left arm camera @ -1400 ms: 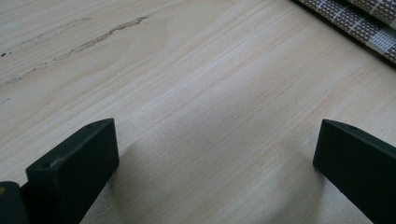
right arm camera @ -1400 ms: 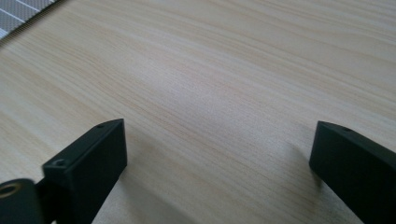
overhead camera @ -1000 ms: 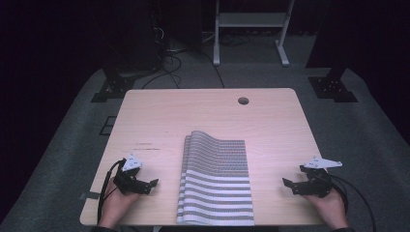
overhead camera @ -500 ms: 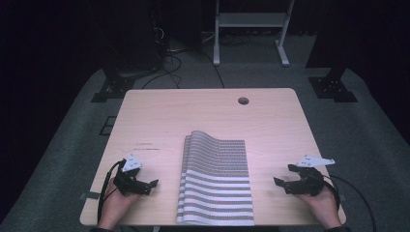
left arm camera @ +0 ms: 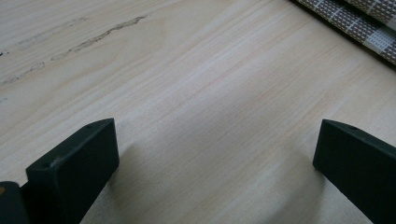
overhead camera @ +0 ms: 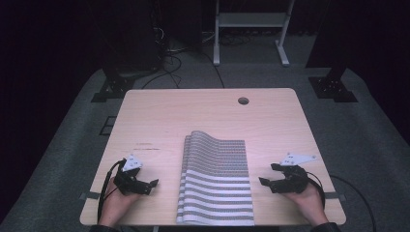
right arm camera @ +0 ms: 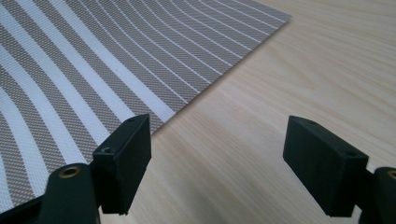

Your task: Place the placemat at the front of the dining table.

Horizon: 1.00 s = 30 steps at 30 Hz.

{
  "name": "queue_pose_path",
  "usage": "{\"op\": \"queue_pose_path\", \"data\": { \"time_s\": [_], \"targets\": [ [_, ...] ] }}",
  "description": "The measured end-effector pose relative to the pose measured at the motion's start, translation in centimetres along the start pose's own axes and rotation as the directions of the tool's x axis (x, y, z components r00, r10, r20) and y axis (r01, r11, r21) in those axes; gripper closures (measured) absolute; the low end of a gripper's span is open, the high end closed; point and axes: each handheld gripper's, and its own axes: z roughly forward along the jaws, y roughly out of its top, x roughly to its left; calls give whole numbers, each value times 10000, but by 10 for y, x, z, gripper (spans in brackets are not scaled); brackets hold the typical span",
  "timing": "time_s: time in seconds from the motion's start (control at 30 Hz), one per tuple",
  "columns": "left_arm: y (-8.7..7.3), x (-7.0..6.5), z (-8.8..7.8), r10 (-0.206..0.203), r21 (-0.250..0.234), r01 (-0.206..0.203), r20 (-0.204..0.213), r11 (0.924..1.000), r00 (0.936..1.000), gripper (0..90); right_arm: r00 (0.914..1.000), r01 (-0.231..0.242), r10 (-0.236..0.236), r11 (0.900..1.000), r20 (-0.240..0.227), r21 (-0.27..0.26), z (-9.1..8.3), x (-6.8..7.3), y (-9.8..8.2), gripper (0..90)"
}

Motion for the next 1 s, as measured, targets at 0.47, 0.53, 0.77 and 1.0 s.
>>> {"op": "queue_pose_path", "data": {
  "time_s": [0.47,0.53,0.77,1.0],
  "targets": [
    [0,0,0,-3,-2,3,-3,10000,10000,0,9935,805,-781,9964,-825,269,30,23,17,303],
    [0,0,0,-4,0,4,-2,10000,10000,0,9921,919,-885,9952,-892,341,33,26,19,303],
    [-3,-2,-3,76,-8,-76,79,10000,9999,0,9809,1576,-1454,9834,-1289,902,53,43,20,303],
    [-2,-2,-2,78,-4,-78,97,10000,9999,0,9775,1974,-1889,9761,-942,913,55,49,15,303]
  ]
}}
